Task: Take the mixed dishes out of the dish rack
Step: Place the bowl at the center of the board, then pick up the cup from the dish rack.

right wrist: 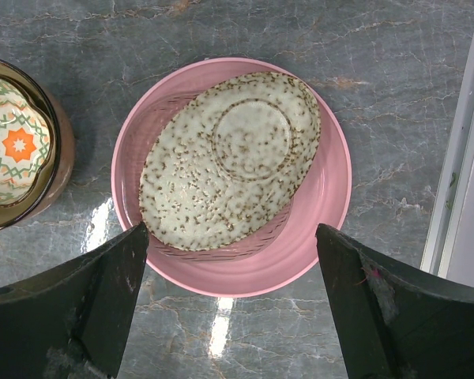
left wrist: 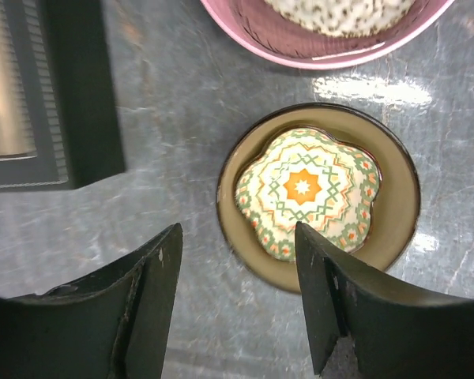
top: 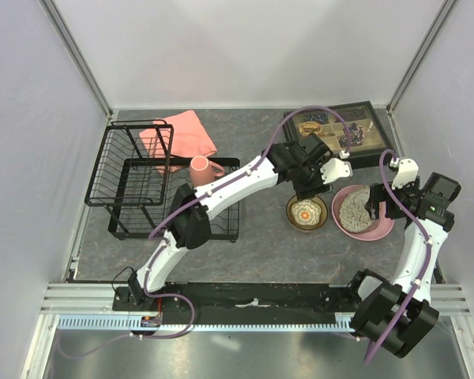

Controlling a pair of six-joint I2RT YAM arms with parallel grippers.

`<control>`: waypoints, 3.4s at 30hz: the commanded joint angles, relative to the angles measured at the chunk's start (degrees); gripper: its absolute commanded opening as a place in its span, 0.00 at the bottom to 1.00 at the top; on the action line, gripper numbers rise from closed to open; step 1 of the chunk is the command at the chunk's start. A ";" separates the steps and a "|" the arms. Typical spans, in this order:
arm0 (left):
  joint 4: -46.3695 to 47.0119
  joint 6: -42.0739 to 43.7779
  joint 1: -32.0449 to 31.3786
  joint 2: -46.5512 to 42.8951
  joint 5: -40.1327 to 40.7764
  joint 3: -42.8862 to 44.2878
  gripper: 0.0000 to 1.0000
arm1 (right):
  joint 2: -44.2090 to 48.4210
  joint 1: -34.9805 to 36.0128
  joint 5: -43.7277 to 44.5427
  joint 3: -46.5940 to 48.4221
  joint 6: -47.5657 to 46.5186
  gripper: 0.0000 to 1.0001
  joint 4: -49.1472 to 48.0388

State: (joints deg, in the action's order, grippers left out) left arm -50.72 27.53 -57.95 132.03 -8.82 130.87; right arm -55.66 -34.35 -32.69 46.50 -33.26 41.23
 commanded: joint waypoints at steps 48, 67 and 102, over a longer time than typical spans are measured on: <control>-12.03 42.52 23.68 -13.73 7.50 -22.32 0.73 | -2.44 -0.37 -0.45 -0.09 -1.29 0.95 -0.01; -12.47 43.49 26.14 -8.20 6.88 -20.74 0.69 | -2.52 -0.46 -0.18 -0.18 -1.37 0.95 -0.01; -12.39 42.43 27.19 -2.48 8.64 -16.35 0.36 | -2.44 -1.34 -0.27 -0.27 -1.64 0.95 0.08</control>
State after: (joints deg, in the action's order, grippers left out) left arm -62.72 68.69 -31.09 128.90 -0.10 112.68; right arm -58.94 -35.38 -32.58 46.33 -34.22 41.43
